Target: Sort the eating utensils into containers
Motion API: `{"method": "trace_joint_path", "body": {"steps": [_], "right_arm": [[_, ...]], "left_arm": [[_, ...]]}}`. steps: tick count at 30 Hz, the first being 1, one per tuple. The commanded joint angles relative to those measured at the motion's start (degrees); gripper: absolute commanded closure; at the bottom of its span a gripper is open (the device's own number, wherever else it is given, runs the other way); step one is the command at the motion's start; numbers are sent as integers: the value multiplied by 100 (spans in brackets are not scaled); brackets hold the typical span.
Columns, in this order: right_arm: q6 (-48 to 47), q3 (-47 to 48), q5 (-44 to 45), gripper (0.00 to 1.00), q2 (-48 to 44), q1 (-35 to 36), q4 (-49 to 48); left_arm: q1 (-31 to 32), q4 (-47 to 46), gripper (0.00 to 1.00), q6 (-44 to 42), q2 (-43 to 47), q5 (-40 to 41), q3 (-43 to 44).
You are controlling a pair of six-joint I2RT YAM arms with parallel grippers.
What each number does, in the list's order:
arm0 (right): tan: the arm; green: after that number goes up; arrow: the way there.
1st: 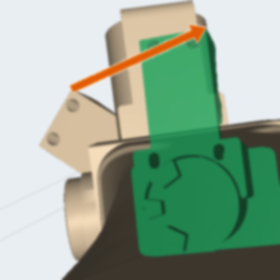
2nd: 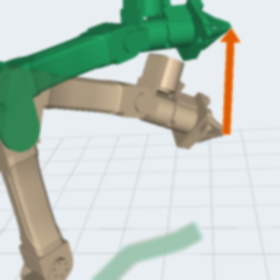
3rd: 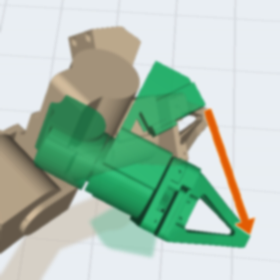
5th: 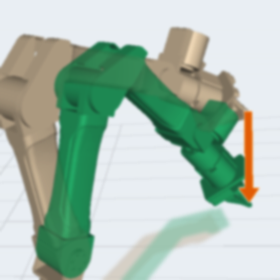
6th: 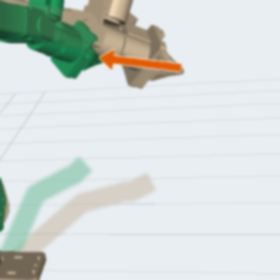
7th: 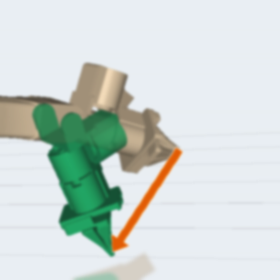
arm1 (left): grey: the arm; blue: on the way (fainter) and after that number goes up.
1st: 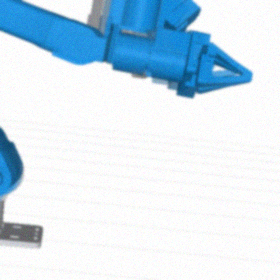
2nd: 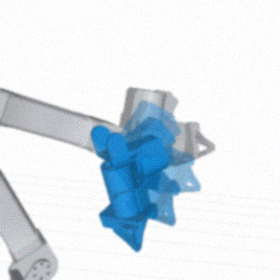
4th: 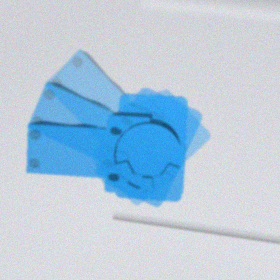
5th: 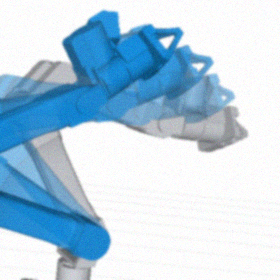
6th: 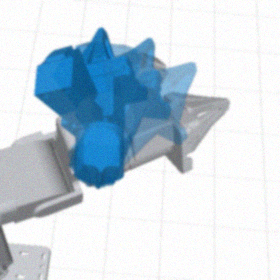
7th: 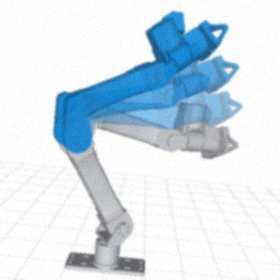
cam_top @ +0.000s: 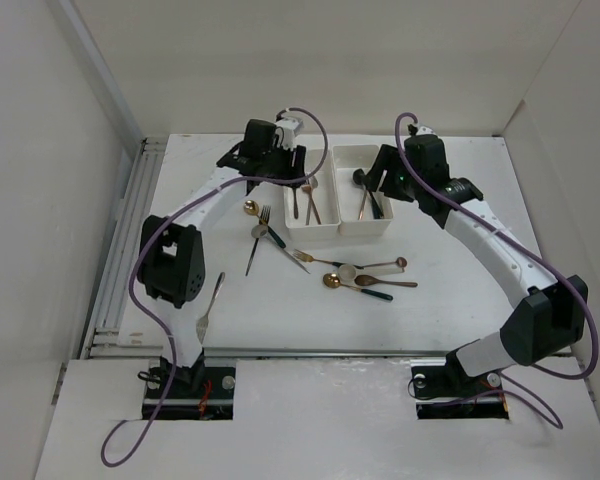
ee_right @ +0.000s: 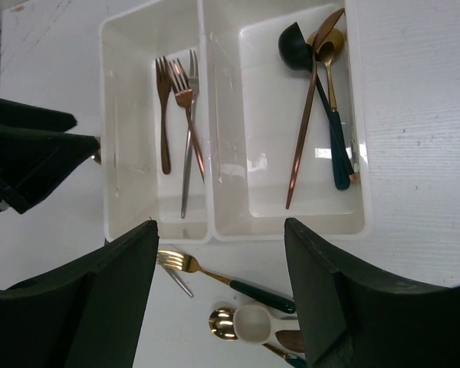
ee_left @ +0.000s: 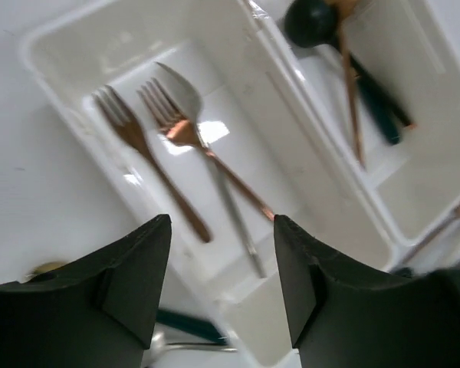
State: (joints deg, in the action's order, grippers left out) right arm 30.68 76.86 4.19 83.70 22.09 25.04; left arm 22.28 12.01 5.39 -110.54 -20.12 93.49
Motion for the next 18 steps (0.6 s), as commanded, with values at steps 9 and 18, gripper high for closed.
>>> {"method": "trace_joint_path", "body": {"steps": [9, 18], "right_arm": [[-466, 171, 311, 28, -91, 137, -34], [-528, 171, 118, 27, 103, 410, -148]], "left_arm": [[-540, -467, 46, -8800, 4266, 239, -3471], [-804, 4555, 40, -13554, 5016, 25, -4436]]}}
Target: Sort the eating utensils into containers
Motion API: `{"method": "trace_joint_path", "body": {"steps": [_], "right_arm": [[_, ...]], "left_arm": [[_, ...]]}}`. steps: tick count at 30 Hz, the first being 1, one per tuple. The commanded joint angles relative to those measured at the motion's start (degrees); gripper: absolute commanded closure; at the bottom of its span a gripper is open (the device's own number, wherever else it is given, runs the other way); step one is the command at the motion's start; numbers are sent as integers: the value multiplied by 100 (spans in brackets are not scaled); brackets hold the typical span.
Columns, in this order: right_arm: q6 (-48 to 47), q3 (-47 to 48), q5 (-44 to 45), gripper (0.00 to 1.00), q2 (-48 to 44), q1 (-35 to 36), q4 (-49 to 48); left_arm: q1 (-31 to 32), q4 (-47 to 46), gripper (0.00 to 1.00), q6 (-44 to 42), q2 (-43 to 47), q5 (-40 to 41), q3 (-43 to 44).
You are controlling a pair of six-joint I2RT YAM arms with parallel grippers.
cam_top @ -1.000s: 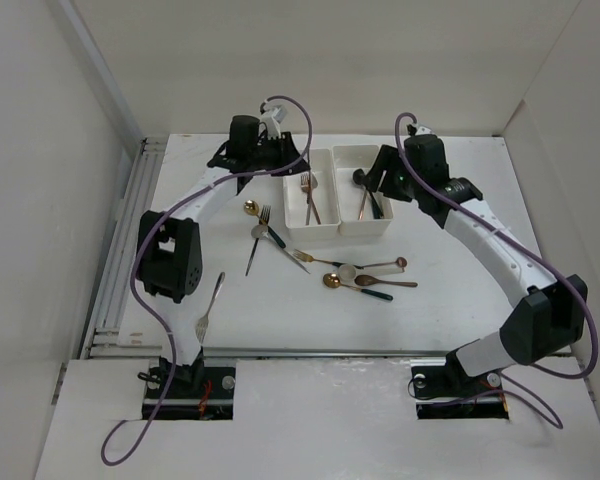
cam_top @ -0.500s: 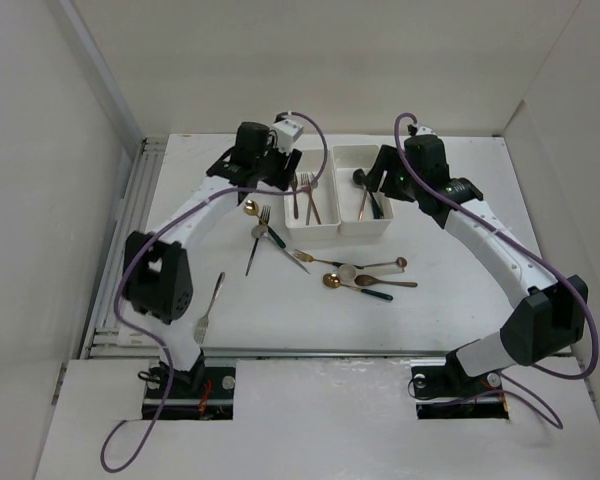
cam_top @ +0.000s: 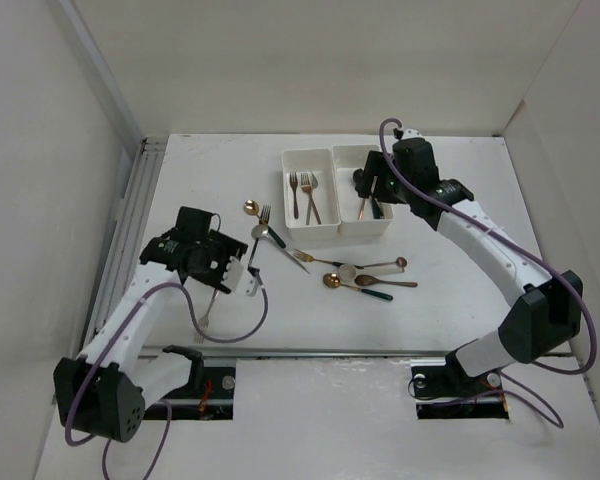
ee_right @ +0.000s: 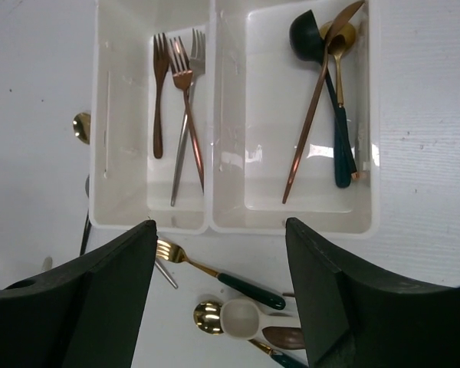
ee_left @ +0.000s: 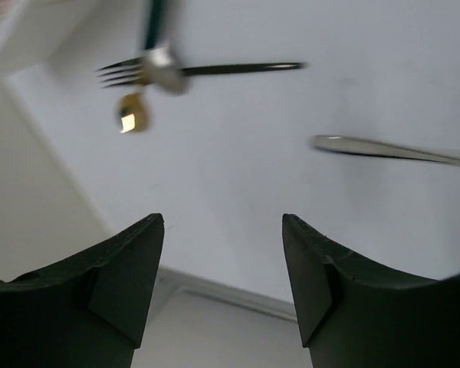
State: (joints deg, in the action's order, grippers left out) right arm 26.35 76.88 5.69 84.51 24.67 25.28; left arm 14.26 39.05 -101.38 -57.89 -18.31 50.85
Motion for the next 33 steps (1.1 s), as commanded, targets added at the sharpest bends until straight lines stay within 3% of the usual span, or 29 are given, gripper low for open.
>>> {"method": "trace_joint_path", "body": {"steps": [1, 3, 7, 8, 14, 23, 28, 33], "right_arm": [[-164, 169, -33, 27, 22, 205, -172], [-165, 100, -33, 26, -31, 205, -172], [-165, -6, -33, 26, -31, 205, -172], [-165, -7, -33, 26, -83, 205, -172], [-165, -182, -33, 26, -277, 205, -172], [-165, -305, 28, 24, -347, 205, -172], [-165, -305, 28, 24, -347, 205, -172], [-165, -253, 28, 24, -286, 205, -172]], "left_arm": [[-2, 1852, 40, -2983, -249, -104, -250], [-64, 1475, 40, -3220, -249, 185, -584], [-222, 1474, 41, -4897, -310, 731, -1103], [-222, 1474, 41, -5413, -311, 732, -1251], [-222, 1422, 40, -6709, -372, 582, -1674], [6, 1027, 43, -6710, -846, 723, -2008], [59, 298, 62, -6710, -1022, 522, -2421], [59, -292, 66, -6430, -1137, 187, -2527]]}}
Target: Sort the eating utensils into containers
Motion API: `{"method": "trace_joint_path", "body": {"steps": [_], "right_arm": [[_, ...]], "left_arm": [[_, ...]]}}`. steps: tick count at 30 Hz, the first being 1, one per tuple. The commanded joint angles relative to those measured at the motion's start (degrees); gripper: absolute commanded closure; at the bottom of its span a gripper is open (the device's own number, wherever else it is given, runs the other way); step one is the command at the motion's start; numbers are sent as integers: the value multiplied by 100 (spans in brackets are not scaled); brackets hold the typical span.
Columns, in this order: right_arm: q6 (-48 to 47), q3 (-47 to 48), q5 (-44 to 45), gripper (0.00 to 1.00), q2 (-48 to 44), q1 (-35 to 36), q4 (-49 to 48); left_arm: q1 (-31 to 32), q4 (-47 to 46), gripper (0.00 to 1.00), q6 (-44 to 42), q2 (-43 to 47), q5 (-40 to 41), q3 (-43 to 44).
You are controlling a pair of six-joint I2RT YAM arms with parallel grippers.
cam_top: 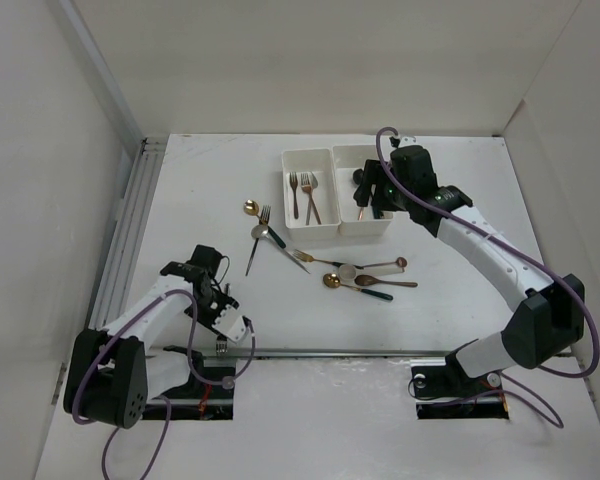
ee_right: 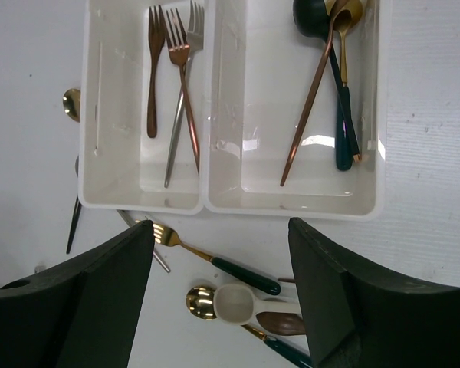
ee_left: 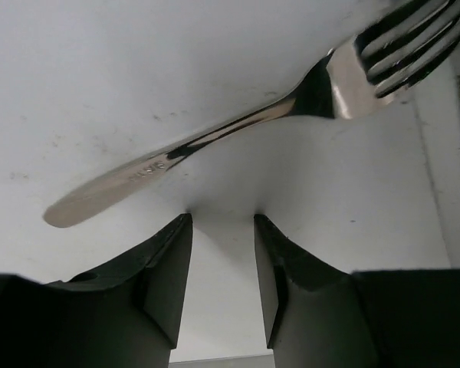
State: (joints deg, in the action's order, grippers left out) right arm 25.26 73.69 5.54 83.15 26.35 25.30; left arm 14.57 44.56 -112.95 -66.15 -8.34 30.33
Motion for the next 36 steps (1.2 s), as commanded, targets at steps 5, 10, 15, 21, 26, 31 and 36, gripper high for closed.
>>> {"method": "trace_joint_path", "body": {"steps": [5, 10, 15, 21, 26, 31, 36], "right_arm": [[-56, 119, 44, 24, -98, 37, -122], [-56, 119, 44, 24, -45, 37, -122], [-56, 172, -9, 24, -45, 37, -122], [-56, 119, 52, 24, -150, 37, -69], [-56, 119, 52, 24, -150, 37, -16], [-56, 119, 105, 24, -203, 37, 36], [-56, 119, 158, 24, -317, 37, 89]], "left_arm": [[-103, -924, 60, -5027, -179, -1249, 7], [-156, 157, 37, -5536, -179, -1705, 825], [283, 229, 34, -5536, -231, -1365, 747], [459, 475, 37, -5536, -345, -872, 405], [512, 405, 40, -5536, -399, -572, 342], [643, 326, 51, -5536, -566, -1125, 167], [767, 177, 76, -5317, -618, -1039, -53]]}}
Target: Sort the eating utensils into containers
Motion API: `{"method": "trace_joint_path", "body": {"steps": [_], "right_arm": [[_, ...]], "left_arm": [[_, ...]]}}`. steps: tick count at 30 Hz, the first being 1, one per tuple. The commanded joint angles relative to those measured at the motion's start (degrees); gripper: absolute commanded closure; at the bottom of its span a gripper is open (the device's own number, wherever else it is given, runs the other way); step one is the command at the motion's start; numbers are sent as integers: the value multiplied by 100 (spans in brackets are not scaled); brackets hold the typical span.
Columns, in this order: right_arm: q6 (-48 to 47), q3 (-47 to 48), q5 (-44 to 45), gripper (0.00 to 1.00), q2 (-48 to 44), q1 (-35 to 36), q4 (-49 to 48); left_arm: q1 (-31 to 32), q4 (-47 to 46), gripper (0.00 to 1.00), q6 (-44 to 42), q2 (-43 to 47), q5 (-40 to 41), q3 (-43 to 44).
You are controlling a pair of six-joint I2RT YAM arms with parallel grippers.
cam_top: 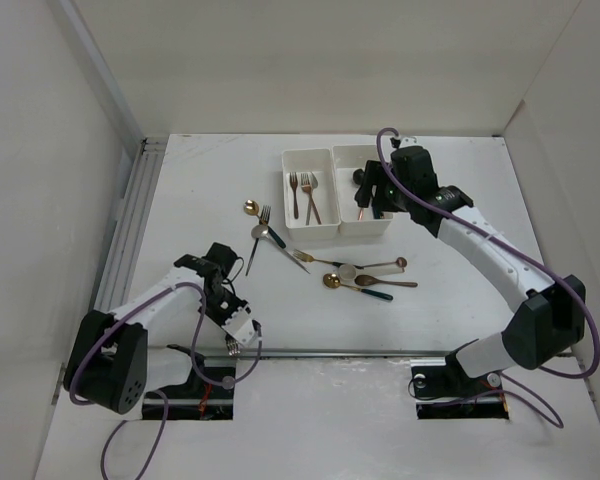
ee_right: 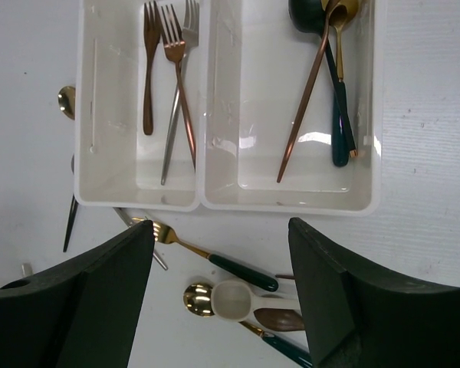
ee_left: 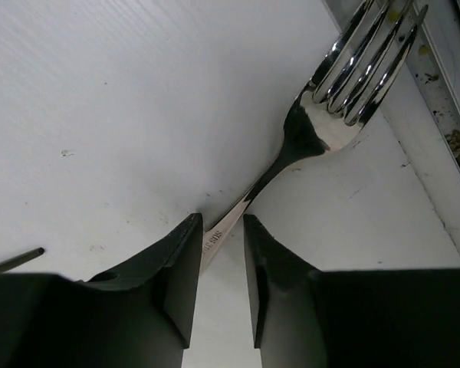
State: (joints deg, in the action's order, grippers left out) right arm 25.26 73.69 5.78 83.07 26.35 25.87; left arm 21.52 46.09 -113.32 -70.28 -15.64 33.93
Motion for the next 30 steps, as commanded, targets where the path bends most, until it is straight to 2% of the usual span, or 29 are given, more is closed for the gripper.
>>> {"method": "trace_joint_path", "body": {"steps": [1, 2, 4, 9, 10, 14, 17, 26, 30], "right_arm": [[-56, 58, 134, 24, -309, 37, 32], [-56, 58, 186, 24, -361, 37, 32], [-56, 58, 187, 24, -361, 37, 32], [-56, 5, 187, 24, -361, 37, 32], [-56, 66, 187, 24, -361, 37, 32], [-56, 66, 187, 24, -361, 37, 32], [-56, 66, 187, 24, -361, 37, -20], [-56, 172, 20, 24, -256, 37, -134], [-56, 172, -191, 24, -203, 37, -135]], "left_arm": [[72, -55, 79, -5227, -205, -308, -510], [124, -160, 88, -5096, -205, -308, -563], [177, -240, 100, -4876, -353, -395, -502], [230, -872, 100, -3507, -565, -660, -284], [230, -873, 100, -2921, -644, -738, -186], [230, -673, 100, -1654, -1013, -914, 464], [2, -313, 100, -1028, -1067, -1738, 973], [-59, 138, 100, -359, -654, -2716, 1212], [-130, 392, 100, 37, -601, -3093, 1755]]}}
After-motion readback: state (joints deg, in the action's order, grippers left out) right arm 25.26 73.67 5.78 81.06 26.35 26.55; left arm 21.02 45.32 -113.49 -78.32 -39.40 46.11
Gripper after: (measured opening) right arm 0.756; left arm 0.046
